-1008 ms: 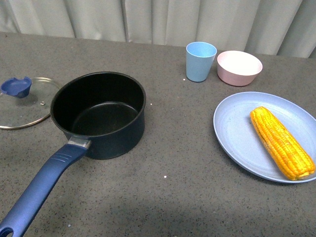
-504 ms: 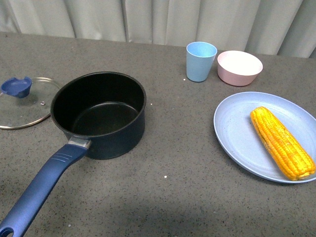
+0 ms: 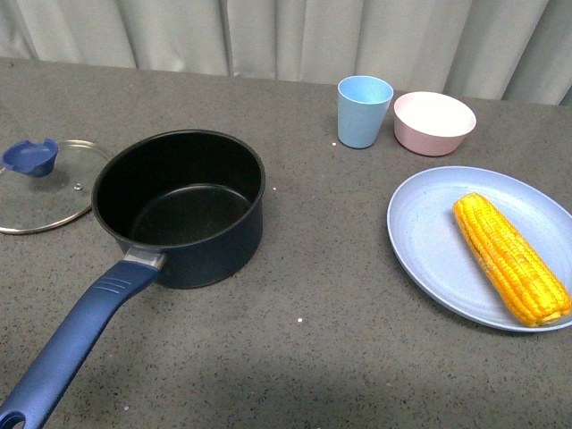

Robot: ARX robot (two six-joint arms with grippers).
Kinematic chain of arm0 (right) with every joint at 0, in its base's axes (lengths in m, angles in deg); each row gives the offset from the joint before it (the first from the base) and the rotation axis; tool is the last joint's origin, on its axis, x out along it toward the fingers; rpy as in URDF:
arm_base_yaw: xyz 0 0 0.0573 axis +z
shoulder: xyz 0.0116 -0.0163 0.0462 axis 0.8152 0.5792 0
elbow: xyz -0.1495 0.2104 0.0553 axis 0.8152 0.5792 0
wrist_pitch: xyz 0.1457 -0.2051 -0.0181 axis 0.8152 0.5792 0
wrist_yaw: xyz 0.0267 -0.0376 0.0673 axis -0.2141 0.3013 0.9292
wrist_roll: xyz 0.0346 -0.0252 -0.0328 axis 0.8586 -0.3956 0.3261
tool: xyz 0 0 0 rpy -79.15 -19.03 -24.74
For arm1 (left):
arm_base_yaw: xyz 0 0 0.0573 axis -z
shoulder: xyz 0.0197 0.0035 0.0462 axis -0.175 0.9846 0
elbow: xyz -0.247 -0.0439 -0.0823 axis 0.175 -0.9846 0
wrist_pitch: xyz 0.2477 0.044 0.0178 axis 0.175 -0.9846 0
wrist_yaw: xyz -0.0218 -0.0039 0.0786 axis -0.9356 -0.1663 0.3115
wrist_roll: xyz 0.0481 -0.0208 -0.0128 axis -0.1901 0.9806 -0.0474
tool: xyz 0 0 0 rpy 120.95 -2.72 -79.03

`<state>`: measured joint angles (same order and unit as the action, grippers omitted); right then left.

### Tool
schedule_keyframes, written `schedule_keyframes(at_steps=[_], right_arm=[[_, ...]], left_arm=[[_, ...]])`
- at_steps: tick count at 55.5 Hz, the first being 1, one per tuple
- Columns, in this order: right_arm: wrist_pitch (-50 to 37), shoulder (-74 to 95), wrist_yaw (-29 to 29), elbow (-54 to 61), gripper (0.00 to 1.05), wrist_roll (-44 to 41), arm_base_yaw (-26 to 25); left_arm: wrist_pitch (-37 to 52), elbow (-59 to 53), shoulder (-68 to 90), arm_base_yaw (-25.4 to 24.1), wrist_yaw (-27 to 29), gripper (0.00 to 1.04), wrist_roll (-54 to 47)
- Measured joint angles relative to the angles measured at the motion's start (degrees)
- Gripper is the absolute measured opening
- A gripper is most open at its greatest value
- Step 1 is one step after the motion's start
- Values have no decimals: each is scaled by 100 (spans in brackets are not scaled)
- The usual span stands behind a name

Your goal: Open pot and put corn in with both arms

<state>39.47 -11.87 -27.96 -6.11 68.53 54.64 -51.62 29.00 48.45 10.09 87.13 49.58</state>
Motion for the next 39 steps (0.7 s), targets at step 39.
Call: schedule_keyframes(at_steps=[39], right_arm=[[0, 0, 0, 0, 96, 0, 0]], left_arm=[[-1596, -2, -1655, 0, 0, 4, 0]])
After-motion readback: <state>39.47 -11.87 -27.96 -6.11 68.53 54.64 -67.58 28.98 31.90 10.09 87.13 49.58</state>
